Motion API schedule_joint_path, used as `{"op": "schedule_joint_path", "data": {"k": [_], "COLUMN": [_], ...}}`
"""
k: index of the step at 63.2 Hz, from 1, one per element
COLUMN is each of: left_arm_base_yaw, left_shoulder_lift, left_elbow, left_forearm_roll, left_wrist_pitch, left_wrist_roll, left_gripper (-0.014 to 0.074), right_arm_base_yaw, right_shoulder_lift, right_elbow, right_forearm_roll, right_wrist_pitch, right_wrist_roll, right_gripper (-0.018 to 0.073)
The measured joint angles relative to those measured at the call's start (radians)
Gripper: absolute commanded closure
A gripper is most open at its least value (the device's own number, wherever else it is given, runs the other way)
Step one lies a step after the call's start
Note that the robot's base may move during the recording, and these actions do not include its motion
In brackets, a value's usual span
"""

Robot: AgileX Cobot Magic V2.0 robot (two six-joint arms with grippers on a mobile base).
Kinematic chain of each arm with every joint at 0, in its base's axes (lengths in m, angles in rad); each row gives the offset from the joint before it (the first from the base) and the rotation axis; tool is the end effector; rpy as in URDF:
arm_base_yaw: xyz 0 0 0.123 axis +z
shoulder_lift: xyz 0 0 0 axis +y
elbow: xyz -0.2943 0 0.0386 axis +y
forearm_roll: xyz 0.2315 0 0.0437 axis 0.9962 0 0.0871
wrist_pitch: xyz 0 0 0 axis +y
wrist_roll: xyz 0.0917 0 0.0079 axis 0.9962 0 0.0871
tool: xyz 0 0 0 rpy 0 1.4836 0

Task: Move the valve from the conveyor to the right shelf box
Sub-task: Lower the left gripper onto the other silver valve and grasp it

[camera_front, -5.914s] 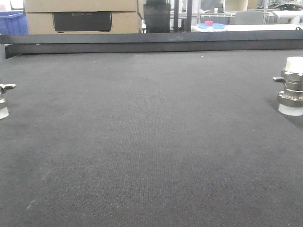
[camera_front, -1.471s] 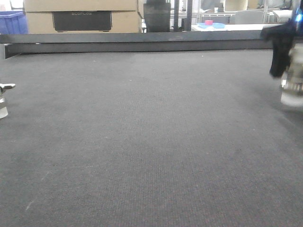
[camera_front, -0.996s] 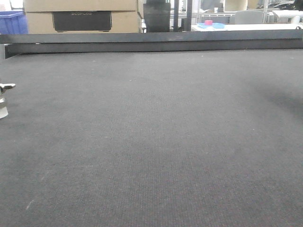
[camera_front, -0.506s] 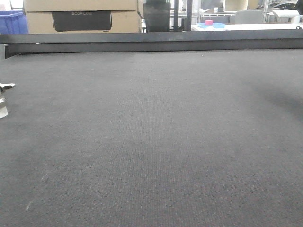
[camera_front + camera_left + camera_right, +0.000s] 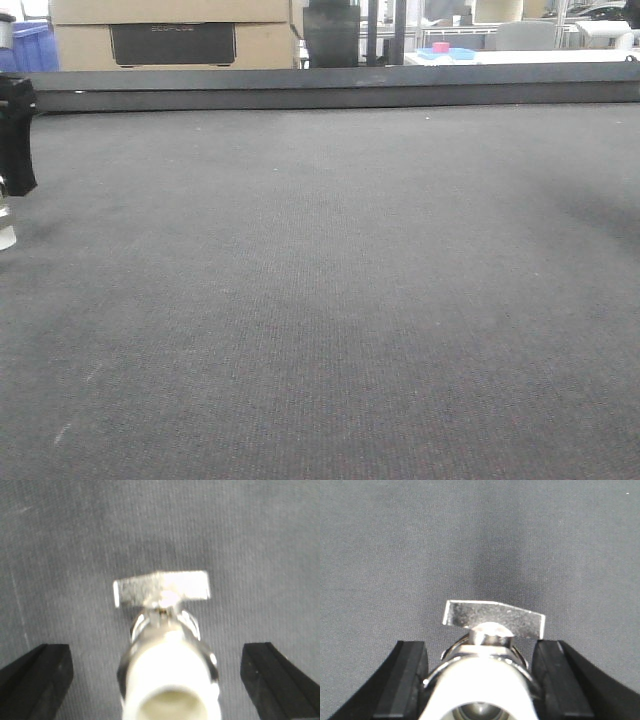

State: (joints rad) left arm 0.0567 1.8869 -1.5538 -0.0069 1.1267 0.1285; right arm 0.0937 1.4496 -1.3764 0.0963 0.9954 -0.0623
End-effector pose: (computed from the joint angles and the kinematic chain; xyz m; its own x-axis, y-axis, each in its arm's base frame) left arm 0.3787 0.0209 0.2661 -0.9781 0.0699 -0.1961 0.0675 0.9975 0.0186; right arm 0.2859 0.0343 0.3702 -0.8251 -0.0873 -0.5582 -0.1461 0.9874 0.0615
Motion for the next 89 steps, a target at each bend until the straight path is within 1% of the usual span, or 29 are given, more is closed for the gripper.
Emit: {"op": "schedule_joint_path", "data": {"k": [11,15,17,21,23,28,29,36,44,57,64,71,89], "left_arm_base_yaw": [0.0,0.0,0.0,0.0,0.0,0.0,0.0,0.0,0.0,0.0,0.0,0.0,0.0], "left_shoulder_lift": [0.002,0.002,0.002,0.002,0.002,0.002,0.002,0.002,0.002,-0.023,-0.096,-0.208,-0.441], "left_elbow": [0.0,0.0,0.0,0.0,0.0,0.0,0.0,0.0,-0.002,-0.008,-0.008,-0.008,-0.008], "left_forearm_roll": [0.0,0.0,0.0,0.0,0.0,0.0,-0.003,-0.005,-0.005,-0.005,-0.005,-0.005,-0.005], "left_wrist_pitch": [-0.034,-0.036,-0.038,-0.038,-0.038,-0.034,-0.032,-0.031,-0.02,0.058,0.065,0.065,0.066], "left_wrist_roll": [0.0,0.0,0.0,0.0,0.0,0.0,0.0,0.003,0.003,0.003,0.003,0.003,0.003], "left_gripper": [0.002,0.0044,0.0075,0.0165,0.0246,0.0406,0.0457,0.071,0.0707,0.0707,0.0707,0.0707,0.0707], "right_arm_base_yaw": [0.0,0.0,0.0,0.0,0.0,0.0,0.0,0.0,0.0,0.0,0.0,0.0,0.0], "right_shoulder_lift": [0.0,0.0,0.0,0.0,0.0,0.0,0.0,0.0,0.0,0.0,-0.002,-0.015,-0.099], "right_elbow": [0.0,0.0,0.0,0.0,0.0,0.0,0.0,0.0,0.0,0.0,0.0,0.0,-0.003], "right_forearm_roll": [0.0,0.0,0.0,0.0,0.0,0.0,0.0,0.0,0.0,0.0,0.0,0.0,0.0], "right_wrist_pitch": [0.0,0.0,0.0,0.0,0.0,0.0,0.0,0.0,-0.004,-0.006,0.002,0.006,0.008], "right_wrist_roll": [0.0,0.0,0.0,0.0,0.0,0.0,0.0,0.0,0.0,0.0,0.0,0.0,0.0], "right_gripper": [0.0713,0.0713,0.0713,0.0713,0.0713,0.0713,0.0713,0.0713,0.0713,0.0713,0.0713,0.0713,0.0713]}}
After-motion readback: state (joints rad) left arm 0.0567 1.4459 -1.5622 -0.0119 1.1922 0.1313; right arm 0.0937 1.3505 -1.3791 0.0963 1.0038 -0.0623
